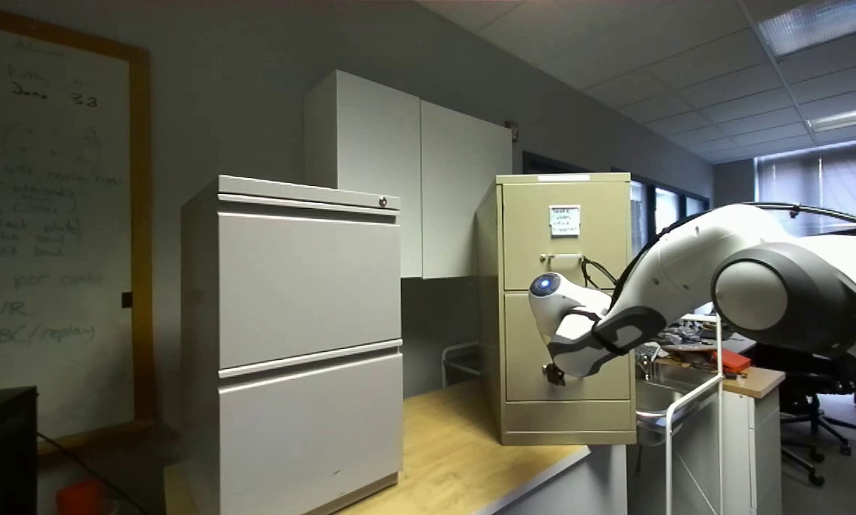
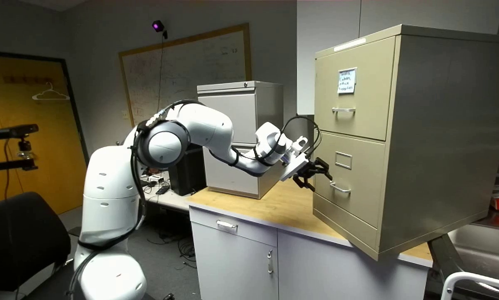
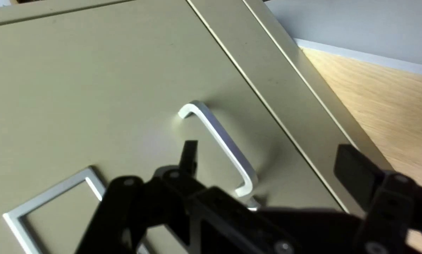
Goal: Open the bottom drawer of the file cabinet
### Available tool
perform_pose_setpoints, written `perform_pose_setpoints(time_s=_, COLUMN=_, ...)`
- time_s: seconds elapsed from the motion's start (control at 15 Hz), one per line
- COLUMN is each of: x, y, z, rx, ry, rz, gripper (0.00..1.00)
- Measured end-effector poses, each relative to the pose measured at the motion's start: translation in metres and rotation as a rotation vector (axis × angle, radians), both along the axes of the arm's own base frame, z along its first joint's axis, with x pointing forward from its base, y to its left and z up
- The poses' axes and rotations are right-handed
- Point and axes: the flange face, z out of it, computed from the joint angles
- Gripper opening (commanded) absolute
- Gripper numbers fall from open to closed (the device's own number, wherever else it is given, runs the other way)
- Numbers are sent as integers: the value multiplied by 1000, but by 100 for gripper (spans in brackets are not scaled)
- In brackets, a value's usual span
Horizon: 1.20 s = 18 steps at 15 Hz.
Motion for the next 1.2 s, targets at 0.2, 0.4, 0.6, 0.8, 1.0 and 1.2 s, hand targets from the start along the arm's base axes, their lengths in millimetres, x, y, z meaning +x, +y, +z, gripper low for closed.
perform_pose_setpoints(time_s=0.2, x=6, y=-3, z=4, rx=-3, ry=-14, rz=-4, gripper=100)
perform_pose_setpoints(time_s=0.4, x=16, y=-2, z=2, rx=-2, ry=-22, rz=1, gripper=100)
perform_pose_setpoints(time_s=0.6, x=27, y=-3, z=-5, rx=-6, ry=-21, rz=4, gripper=100)
perform_pose_setpoints(time_s=0.8, x=35, y=-8, z=-14, rx=-9, ry=-16, rz=3, gripper=100)
perform_pose_setpoints(time_s=1.0, x=40, y=-16, z=-30, rx=-11, ry=-6, rz=3, gripper=100)
perform_pose_setpoints(time_s=1.2, x=44, y=-25, z=-49, rx=-11, ry=8, rz=4, gripper=100)
